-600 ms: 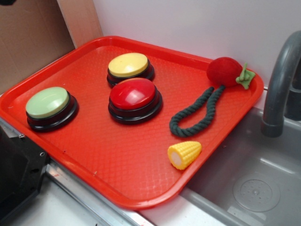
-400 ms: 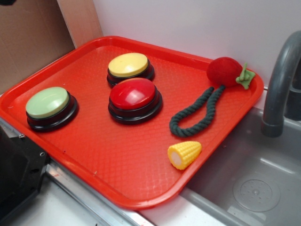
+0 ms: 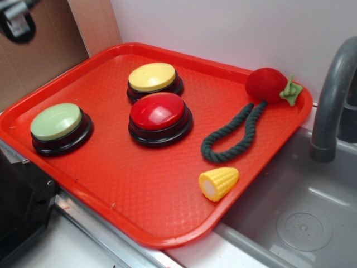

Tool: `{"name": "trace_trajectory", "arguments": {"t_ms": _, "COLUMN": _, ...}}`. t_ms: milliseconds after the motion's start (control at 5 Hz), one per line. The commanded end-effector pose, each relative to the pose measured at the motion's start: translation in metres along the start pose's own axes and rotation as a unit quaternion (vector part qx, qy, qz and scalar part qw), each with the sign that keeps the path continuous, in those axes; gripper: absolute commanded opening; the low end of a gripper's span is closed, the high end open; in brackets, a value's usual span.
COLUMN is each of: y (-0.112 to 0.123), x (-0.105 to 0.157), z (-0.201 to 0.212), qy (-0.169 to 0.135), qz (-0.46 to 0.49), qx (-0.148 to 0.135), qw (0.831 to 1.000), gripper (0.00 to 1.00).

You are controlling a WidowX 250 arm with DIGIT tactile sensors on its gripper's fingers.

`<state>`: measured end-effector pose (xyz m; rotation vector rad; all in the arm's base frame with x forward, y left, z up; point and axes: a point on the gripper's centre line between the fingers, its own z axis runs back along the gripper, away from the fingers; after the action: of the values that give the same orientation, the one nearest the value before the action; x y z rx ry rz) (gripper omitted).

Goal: Push the green button.

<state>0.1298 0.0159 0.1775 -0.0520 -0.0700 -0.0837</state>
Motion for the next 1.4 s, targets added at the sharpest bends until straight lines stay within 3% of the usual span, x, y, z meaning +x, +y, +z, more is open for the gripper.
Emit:
{"name": "trace_trajectory", "arguments": {"t_ms": 0, "y": 0.033, "x": 0.008, "z": -0.064, "qy": -0.004, "qz": -0.018, "qx": -0.011, "qw": 1.0, "gripper": 1.0}}
{"name": "trace_trajectory", "arguments": {"t_ms": 600, "y": 0.046, "x": 0.004, "z": -0.112, "qy": 0.027, "qz": -0.039, "qx": 0.019, "qw": 0.999, "gripper": 1.0}}
{"name": "trace_trajectory", "arguments": {"t_ms": 800, "y": 0.05, "x": 0.005, "z": -0.119, "qy": 0.017, "qz": -0.043, "qx": 0.016, "qw": 0.999, "gripper": 1.0}}
{"name": "trace_trajectory", "arguments": {"t_ms": 1200, "y": 0.049, "x": 0.009, "z": -0.13, "qy": 0.03, "qz": -0.051, "qx": 0.016, "qw": 0.998, "gripper": 1.0}}
